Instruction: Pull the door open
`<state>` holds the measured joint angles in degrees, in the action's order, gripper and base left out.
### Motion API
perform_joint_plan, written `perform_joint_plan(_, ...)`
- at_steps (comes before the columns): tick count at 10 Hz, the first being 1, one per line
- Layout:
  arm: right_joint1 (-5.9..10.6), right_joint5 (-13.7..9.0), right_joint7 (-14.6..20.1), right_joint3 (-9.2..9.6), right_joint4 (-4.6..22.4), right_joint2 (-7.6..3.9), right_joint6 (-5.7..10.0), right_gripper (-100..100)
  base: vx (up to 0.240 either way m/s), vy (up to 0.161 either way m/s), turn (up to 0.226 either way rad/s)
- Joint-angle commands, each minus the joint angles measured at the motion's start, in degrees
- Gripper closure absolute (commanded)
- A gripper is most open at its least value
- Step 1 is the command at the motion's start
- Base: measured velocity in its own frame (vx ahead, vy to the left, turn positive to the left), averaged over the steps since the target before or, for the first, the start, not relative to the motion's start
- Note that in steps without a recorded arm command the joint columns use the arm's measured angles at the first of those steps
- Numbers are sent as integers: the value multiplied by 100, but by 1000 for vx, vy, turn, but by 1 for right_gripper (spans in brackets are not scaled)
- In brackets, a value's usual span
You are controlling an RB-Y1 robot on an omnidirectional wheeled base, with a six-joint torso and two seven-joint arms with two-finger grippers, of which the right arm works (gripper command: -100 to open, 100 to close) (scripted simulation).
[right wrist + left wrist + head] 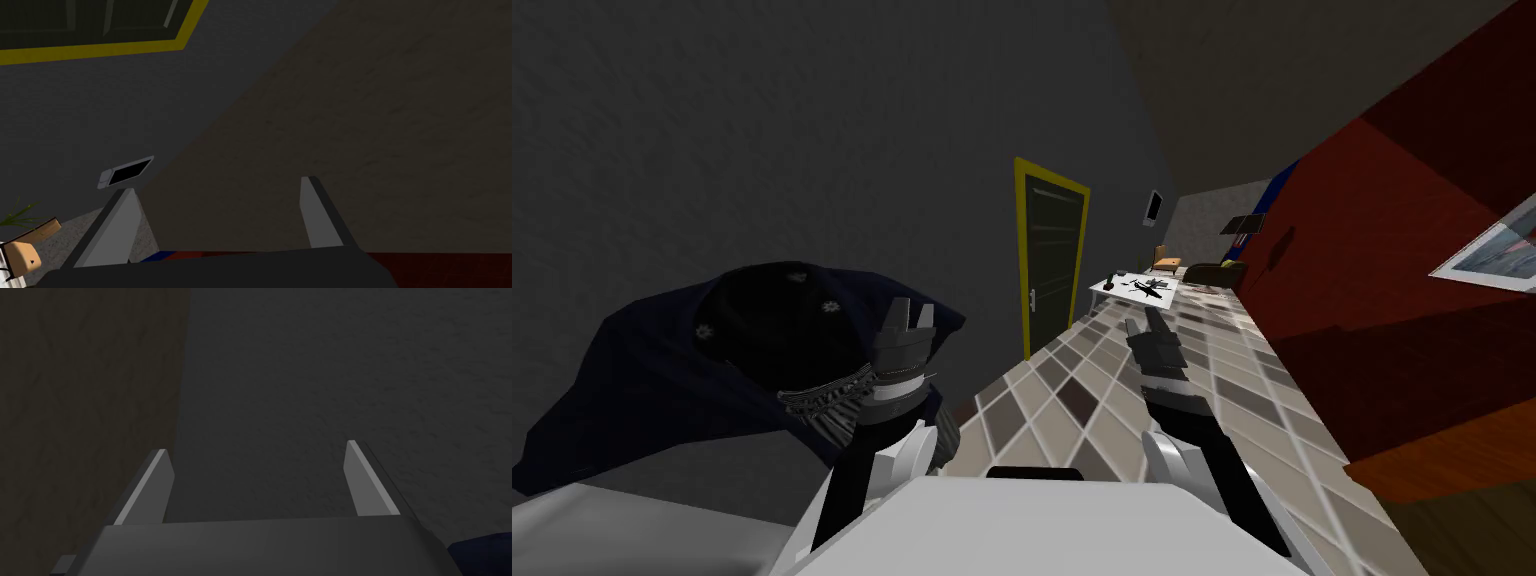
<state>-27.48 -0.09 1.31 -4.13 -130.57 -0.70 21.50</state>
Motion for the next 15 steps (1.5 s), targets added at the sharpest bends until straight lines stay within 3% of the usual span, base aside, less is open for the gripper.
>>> perform_joint_plan(1, 9, -146, 170, 56, 173, -64, 97, -100, 80, -19, 249)
perform_joint_plan(15, 83, -1386, 1616, 531, 1640, -467, 917, -100, 108, -62, 211)
